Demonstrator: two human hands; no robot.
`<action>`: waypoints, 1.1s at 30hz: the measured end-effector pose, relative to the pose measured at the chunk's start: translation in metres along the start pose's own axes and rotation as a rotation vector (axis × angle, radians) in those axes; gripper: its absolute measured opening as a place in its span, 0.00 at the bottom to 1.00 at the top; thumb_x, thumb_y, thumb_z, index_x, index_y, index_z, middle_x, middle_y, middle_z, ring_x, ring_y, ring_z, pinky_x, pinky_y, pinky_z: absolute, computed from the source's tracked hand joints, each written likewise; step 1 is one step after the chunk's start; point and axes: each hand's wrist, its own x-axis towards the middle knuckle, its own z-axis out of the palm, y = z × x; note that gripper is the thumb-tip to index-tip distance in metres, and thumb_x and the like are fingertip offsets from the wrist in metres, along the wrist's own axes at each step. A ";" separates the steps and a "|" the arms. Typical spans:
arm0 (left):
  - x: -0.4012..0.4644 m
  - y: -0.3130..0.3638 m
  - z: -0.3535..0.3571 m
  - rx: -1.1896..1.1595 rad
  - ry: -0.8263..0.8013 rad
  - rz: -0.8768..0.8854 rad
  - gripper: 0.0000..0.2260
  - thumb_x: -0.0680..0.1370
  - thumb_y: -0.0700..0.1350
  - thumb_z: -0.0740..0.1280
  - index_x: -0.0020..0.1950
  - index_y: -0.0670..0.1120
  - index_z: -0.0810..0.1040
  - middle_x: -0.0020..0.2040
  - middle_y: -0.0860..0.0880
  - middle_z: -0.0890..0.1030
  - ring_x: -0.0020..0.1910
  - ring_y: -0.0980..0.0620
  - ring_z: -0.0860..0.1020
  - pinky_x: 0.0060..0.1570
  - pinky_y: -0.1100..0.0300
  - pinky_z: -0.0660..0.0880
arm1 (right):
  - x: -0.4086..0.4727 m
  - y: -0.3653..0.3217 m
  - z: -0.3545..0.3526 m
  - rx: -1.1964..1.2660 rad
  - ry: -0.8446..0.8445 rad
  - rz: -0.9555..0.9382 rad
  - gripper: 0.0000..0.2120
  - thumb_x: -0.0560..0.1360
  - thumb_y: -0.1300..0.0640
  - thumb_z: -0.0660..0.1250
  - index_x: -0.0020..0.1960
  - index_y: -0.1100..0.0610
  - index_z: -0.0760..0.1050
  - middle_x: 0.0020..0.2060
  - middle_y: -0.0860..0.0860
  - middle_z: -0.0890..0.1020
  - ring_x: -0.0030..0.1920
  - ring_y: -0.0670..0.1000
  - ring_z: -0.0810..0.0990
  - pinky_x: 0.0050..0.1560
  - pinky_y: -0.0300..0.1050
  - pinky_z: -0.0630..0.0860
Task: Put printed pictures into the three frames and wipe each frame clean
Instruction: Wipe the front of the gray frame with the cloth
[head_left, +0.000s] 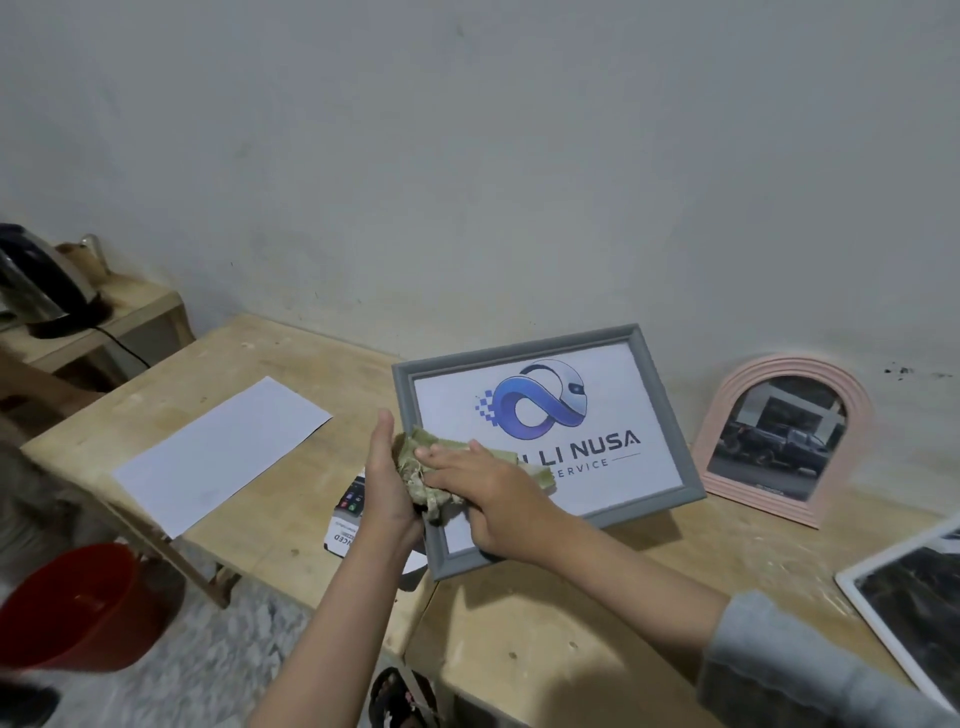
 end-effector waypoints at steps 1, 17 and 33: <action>0.000 -0.002 -0.002 0.022 -0.005 -0.032 0.23 0.70 0.66 0.65 0.36 0.44 0.75 0.35 0.43 0.77 0.34 0.45 0.78 0.39 0.55 0.76 | -0.002 0.001 -0.001 0.028 -0.029 0.018 0.30 0.60 0.74 0.54 0.59 0.62 0.77 0.65 0.54 0.75 0.68 0.51 0.71 0.70 0.52 0.53; 0.022 0.000 -0.011 0.141 0.332 0.038 0.14 0.79 0.55 0.63 0.49 0.45 0.80 0.49 0.44 0.84 0.47 0.43 0.82 0.51 0.41 0.79 | -0.027 0.004 -0.011 0.074 -0.442 0.094 0.29 0.63 0.73 0.56 0.59 0.55 0.77 0.61 0.48 0.79 0.62 0.53 0.75 0.73 0.55 0.56; 0.086 0.060 -0.081 0.405 0.694 0.345 0.20 0.81 0.51 0.58 0.32 0.46 0.60 0.31 0.51 0.65 0.30 0.55 0.63 0.33 0.60 0.63 | 0.027 0.091 -0.014 -0.026 -0.272 0.403 0.29 0.72 0.68 0.61 0.70 0.49 0.68 0.63 0.48 0.76 0.61 0.48 0.75 0.58 0.40 0.71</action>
